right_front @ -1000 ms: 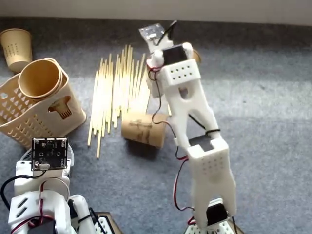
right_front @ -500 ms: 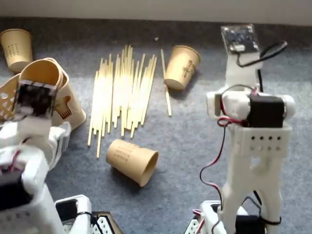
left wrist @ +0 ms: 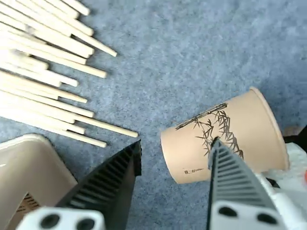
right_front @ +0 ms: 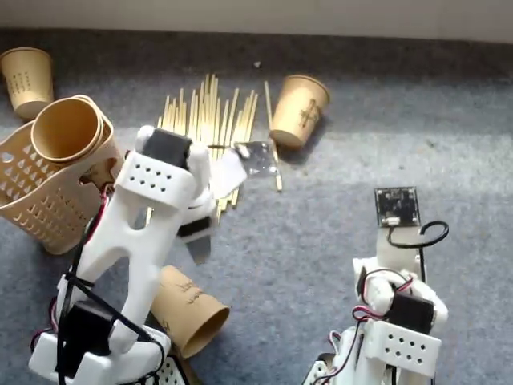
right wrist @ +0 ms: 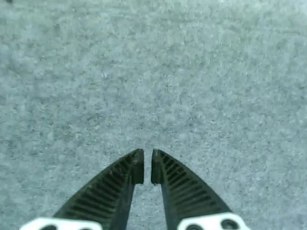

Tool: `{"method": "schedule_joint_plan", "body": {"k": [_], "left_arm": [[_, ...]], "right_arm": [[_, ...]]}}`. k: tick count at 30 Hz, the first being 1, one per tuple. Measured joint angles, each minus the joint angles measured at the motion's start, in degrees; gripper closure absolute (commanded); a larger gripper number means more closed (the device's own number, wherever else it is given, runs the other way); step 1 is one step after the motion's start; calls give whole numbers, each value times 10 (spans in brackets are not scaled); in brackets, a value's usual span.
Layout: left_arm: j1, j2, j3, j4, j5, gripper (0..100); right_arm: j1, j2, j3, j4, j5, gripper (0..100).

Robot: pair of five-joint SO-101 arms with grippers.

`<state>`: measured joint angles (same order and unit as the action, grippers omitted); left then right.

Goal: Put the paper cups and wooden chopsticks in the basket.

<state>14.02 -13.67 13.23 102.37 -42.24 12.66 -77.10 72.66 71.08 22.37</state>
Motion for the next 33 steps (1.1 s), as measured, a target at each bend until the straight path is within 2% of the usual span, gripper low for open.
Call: {"method": "schedule_joint_plan", "body": {"k": [4,8,13,16,20,27,30,33], "left_arm": [[2,-120,107,0,-119,789],[28,-305,258,0,-230,781],[88,-523,366,0,-251,727],[124,-558,367,-2,-213,717],[178,-544,318,-11,-98,701],[289,-411,229,-18,115,705],[295,-330,243,-25,130,705],[301,-273,286,-33,109,705]], "right_arm": [[-2,-12,22,-6,4,949],[-2,-15,26,-22,4,949],[-2,-15,31,-33,4,949],[-2,-15,31,-34,-1,949],[-2,-15,31,-34,-15,949],[-2,-15,31,-34,-20,949],[-1,-15,31,-34,-20,949],[1,-15,31,-34,-20,949]]}}
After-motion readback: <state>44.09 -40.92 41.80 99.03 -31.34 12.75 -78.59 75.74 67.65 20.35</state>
